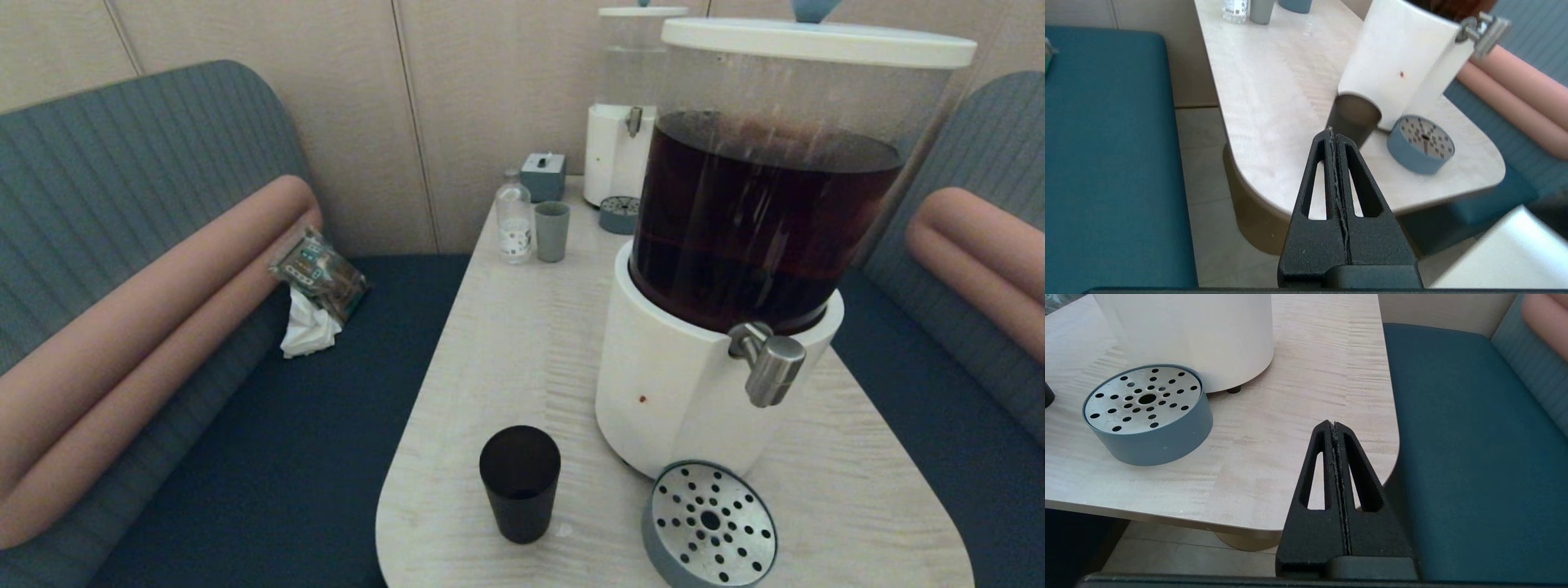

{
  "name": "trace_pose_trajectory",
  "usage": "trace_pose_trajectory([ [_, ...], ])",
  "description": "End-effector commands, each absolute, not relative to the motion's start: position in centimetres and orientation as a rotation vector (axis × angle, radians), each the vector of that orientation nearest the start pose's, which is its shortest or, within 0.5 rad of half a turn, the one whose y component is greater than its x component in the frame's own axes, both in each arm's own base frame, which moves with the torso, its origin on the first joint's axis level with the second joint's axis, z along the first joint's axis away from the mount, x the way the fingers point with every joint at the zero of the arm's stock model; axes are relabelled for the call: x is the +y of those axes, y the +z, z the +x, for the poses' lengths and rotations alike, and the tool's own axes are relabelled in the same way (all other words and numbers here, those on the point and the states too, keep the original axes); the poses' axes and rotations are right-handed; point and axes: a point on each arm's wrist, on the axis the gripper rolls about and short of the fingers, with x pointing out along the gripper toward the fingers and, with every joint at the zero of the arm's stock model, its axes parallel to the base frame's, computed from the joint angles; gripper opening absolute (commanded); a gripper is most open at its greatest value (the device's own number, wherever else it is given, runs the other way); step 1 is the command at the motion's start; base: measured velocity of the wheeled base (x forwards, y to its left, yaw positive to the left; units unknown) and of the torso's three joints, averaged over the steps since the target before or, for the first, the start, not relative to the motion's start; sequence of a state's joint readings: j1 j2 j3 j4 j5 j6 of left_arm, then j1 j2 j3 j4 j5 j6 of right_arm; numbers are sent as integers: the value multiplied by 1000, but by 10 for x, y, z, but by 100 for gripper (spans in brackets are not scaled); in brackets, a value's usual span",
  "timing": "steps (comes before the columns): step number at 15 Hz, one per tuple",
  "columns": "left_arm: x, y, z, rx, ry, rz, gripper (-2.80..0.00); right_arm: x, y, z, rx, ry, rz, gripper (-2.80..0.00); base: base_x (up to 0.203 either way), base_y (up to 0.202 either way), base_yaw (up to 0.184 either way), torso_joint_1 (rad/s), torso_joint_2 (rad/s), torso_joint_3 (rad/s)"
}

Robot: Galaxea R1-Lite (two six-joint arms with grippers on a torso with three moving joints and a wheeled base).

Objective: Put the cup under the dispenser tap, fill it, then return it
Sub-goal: Pick up the cup

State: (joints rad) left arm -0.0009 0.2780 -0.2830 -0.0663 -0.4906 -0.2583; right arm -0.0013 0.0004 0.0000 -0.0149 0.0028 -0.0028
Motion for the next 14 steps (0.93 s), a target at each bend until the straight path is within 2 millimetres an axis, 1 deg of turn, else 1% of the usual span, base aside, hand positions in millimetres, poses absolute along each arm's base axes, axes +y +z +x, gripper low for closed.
trace_pose_trajectory([
  [1,-11,174,12,66,-492,-254,-280,0,75,-23,-12,2,-3,-280,0,0,0,0,0,0],
  [4,-11,182,45,72,-493,-241,-280,0,75,-23,-12,2,-3,-280,0,0,0,0,0,0],
  [8,-11,175,81,132,-490,-202,-280,0,75,-22,-11,2,-3,-280,0,0,0,0,0,0],
  [10,-11,171,96,162,-497,-182,-280,0,75,-23,-12,2,-3,-280,0,0,0,0,0,0],
  [11,-12,170,102,164,-529,-176,-280,0,75,-23,-12,2,-3,-280,0,0,0,0,0,0],
  [14,-13,162,113,197,-620,-182,-280,0,75,-22,-11,2,-3,-280,0,0,0,0,0,0],
])
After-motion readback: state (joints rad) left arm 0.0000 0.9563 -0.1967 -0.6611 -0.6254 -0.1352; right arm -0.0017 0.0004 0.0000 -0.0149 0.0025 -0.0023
